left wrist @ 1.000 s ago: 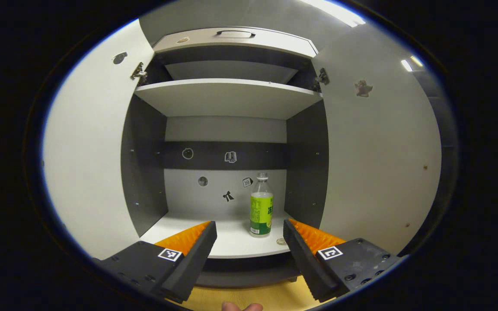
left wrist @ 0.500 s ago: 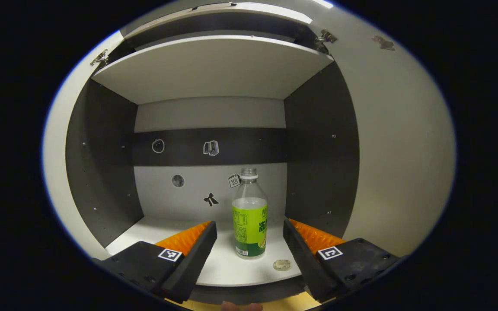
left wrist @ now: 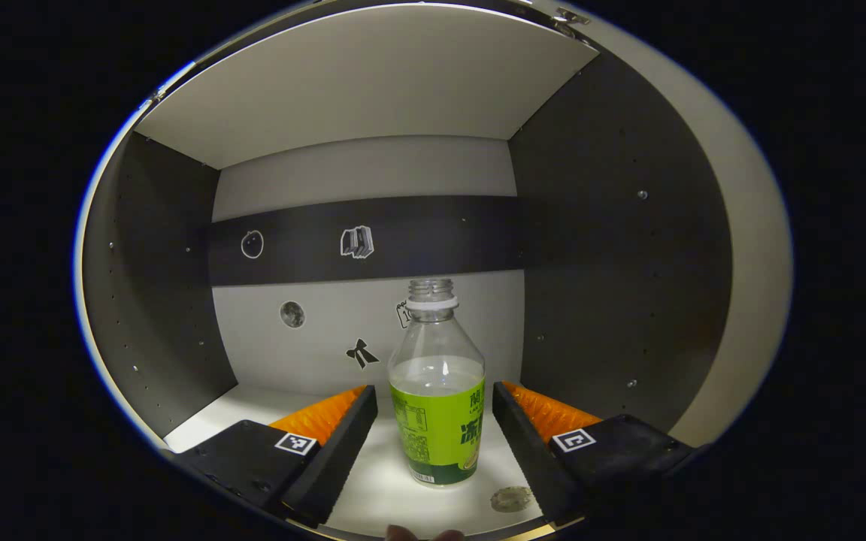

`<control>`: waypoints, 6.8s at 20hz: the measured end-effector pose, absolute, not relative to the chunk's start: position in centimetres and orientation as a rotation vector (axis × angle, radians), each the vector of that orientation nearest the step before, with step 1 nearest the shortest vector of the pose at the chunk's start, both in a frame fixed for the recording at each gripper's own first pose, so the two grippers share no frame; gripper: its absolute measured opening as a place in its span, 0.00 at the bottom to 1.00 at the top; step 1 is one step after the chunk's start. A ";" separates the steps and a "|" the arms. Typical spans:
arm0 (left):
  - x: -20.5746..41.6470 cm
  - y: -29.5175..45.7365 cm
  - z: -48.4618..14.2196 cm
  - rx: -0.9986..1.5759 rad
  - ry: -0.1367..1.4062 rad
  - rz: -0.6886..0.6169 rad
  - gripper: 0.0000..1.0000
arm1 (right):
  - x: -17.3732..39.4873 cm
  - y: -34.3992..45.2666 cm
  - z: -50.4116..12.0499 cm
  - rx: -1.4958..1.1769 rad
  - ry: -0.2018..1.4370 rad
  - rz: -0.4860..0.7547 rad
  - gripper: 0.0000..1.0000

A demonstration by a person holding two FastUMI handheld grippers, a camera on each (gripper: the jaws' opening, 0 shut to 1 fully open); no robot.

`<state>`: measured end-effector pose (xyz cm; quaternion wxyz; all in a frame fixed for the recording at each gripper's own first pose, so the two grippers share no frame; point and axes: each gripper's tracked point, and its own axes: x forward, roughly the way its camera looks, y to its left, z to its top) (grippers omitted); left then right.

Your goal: Grasp the bottle in the cabinet with the left hand and place it on the coaster, then close the right door with the right hand and the left door with the left hand.

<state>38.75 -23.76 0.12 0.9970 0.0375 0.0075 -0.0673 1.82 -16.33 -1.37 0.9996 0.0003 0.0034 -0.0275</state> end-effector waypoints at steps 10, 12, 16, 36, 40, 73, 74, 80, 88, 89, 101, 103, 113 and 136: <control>35.6 -23.3 1.5 0.040 -0.019 -0.194 0.79 | 1.3 -16.1 -1.7 0.019 0.012 -0.066 0.98; 32.7 -22.2 2.3 0.042 -0.047 -0.212 0.79 | 1.0 -15.4 -1.6 0.018 0.006 -0.057 0.98; 26.7 -19.5 2.9 0.039 -0.076 -0.234 0.79 | 0.8 -13.8 -1.2 0.029 -0.002 -0.040 0.97; 4.8 -12.8 -10.3 0.048 -0.087 -0.213 0.79 | -1.1 -10.1 1.0 0.000 -0.066 -0.024 0.98; 2.1 -13.3 -15.3 0.114 -0.076 -0.239 0.79 | -1.2 -9.8 1.4 0.001 -0.067 -0.018 0.97; -2.4 -14.0 -35.6 0.054 0.119 -0.354 0.86 | -1.2 -10.1 1.9 -0.084 -0.048 -0.087 0.97; -2.6 -14.2 -36.0 0.064 0.130 -0.361 0.90 | -1.2 -10.0 1.9 -0.086 -0.048 -0.087 0.97; -3.8 -13.8 -37.0 0.061 0.166 -0.375 0.98 | -1.4 -9.5 1.7 -0.087 -0.048 -0.079 0.98; -7.9 -9.0 -33.0 0.056 0.208 -0.279 0.97 | -1.2 -9.6 0.9 -0.048 -0.021 -0.046 0.98; -8.2 -8.4 -31.4 0.049 0.201 -0.261 0.97 | -1.3 -9.5 1.3 -0.043 -0.029 -0.033 0.98; -7.4 -4.1 -11.9 -0.096 0.038 -0.099 0.94 | 1.8 -17.2 1.1 0.014 0.013 -0.056 0.97; -6.6 -2.9 -11.0 -0.073 0.038 -0.058 0.94 | 3.3 -18.9 1.0 0.025 0.022 -0.079 0.97; -5.2 0.7 -8.4 -0.097 0.045 0.034 0.95 | 7.7 -18.5 -0.2 0.081 0.054 0.003 0.95; -5.5 4.7 -8.1 -0.042 -0.001 -0.004 0.94 | 10.0 -1.0 -0.5 0.125 0.077 0.195 0.96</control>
